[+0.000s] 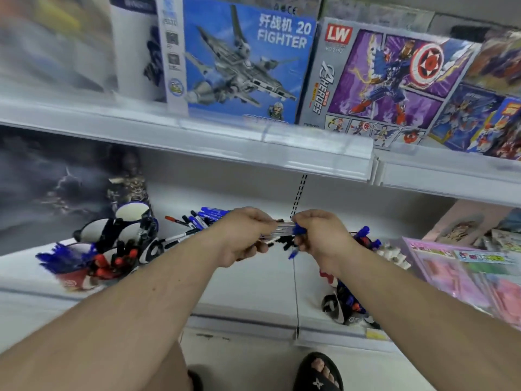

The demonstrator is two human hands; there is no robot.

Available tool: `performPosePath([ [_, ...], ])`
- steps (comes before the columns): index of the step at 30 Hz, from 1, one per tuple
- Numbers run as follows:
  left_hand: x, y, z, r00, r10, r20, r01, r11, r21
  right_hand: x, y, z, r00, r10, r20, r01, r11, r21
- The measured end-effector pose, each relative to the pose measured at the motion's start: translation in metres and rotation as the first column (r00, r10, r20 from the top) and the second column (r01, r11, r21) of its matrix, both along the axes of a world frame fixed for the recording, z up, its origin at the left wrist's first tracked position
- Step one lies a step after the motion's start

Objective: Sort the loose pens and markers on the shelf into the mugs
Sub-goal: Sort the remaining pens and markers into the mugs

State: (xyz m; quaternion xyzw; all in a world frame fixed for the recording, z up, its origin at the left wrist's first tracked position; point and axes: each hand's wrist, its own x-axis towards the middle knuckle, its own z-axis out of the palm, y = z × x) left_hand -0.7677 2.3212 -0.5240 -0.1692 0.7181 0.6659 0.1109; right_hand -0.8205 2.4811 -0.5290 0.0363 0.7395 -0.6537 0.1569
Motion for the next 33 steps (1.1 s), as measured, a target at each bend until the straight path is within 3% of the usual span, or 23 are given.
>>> performPosePath([
  [5,0.021,-0.050,0.009,0.985,0.151,-0.087,-0.157,0.985,-0.076,0.013,-0.052,0.003,0.993,0.115,0.006,-0.115,0.993,0.007],
  [10,0.047,-0.116,0.008,0.895,0.427,-0.130,-0.433,0.901,-0.020,0.018,-0.113,-0.009,0.975,0.184,-0.127,-0.160,0.971,0.179],
  [14,0.072,-0.174,-0.012,0.757,0.645,-0.104,-0.649,0.761,-0.005,0.025,-0.159,-0.027,0.973,0.208,-0.099,-0.189,0.966,0.178],
  [21,0.122,-0.288,-0.081,0.550,0.832,-0.079,-0.816,0.515,-0.263,0.036,-0.206,-0.067,0.946,0.324,-0.017,-0.321,0.942,0.104],
  [23,0.124,-0.311,-0.096,0.555,0.825,-0.105,-0.792,0.485,-0.370,0.035,-0.212,-0.078,0.945,0.326,0.005,-0.324,0.939,0.111],
  [28,0.111,-0.336,-0.104,0.732,0.667,-0.138,-0.524,0.422,-0.740,0.025,-0.214,-0.101,0.953,0.300,0.051,-0.304,0.944,0.126],
  [33,0.091,-0.347,-0.123,0.872,0.485,0.062,-0.154,0.394,-0.906,0.012,-0.209,-0.125,0.960,0.256,0.114,-0.272,0.950,0.155],
])
